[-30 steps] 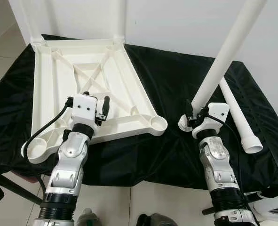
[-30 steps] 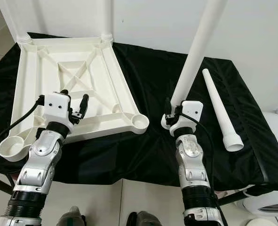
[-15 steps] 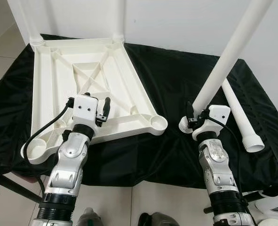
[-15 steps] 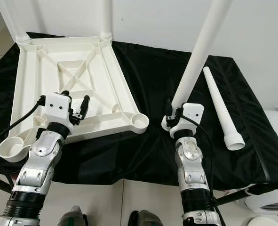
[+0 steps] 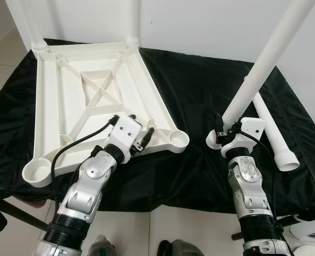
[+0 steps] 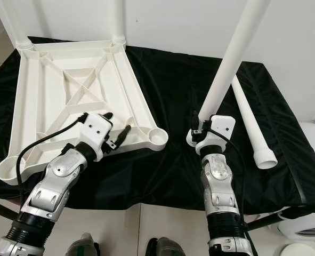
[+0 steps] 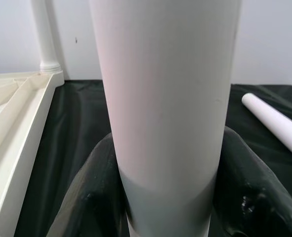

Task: Building children table

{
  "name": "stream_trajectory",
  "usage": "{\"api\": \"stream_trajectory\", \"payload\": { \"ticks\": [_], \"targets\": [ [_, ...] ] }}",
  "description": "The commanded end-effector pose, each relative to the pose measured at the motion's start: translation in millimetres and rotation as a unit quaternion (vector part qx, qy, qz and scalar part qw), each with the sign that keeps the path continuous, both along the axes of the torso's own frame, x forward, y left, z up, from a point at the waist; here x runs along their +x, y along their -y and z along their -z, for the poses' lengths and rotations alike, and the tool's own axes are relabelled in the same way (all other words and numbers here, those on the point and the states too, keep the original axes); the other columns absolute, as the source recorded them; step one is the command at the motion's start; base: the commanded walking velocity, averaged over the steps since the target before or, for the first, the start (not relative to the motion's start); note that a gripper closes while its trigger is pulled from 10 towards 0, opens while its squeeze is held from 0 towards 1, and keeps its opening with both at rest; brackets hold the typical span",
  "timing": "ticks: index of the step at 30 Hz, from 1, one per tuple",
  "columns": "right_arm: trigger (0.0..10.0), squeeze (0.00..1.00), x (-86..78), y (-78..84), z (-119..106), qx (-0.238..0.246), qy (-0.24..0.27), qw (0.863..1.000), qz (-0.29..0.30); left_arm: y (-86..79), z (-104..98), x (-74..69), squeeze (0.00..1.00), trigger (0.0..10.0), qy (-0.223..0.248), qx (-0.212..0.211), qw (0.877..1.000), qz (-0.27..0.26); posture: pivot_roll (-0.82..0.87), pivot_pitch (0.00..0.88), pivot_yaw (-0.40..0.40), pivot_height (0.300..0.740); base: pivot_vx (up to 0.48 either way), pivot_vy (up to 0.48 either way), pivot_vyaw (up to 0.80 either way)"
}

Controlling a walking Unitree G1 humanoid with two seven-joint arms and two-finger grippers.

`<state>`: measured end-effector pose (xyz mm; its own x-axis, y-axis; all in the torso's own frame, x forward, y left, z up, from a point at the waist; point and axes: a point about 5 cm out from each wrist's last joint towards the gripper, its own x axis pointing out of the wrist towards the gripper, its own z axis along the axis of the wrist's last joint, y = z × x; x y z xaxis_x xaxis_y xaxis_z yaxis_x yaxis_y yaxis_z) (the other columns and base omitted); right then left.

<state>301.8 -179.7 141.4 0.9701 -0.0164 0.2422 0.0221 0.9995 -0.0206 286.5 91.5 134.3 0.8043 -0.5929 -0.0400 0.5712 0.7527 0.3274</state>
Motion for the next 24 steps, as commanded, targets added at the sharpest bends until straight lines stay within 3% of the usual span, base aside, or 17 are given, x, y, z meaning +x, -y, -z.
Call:
{"api": "stream_trajectory", "payload": {
  "ticks": [1, 11, 24],
  "targets": [
    [10.0, 0.00, 2.1, 1.1, -6.9, -0.001, 0.013, 1.000, 0.001, 6.0, 8.1, -1.5, 0.00, 10.0, -0.022, 0.024, 0.999, 0.032, 0.07, 0.037, -0.075, 0.740, 0.000, 0.000, 0.00],
    [10.0, 0.00, 5.5, 4.4, -17.3, -0.002, 0.030, 1.000, 0.003, 12.5, 25.2, -8.7, 0.00, 10.0, -0.072, 0.076, 0.990, 0.094, 0.06, 0.024, -0.066, 0.740, 0.000, 0.000, 0.00],
    [10.0, 0.00, 4.9, 2.5, -21.2, 0.005, 0.039, 0.999, -0.001, 8.0, 36.2, -4.0, 0.00, 10.0, -0.113, 0.125, 0.982, 0.091, 0.06, 0.006, -0.053, 0.740, 0.000, 0.000, 0.00]
  ]
}}
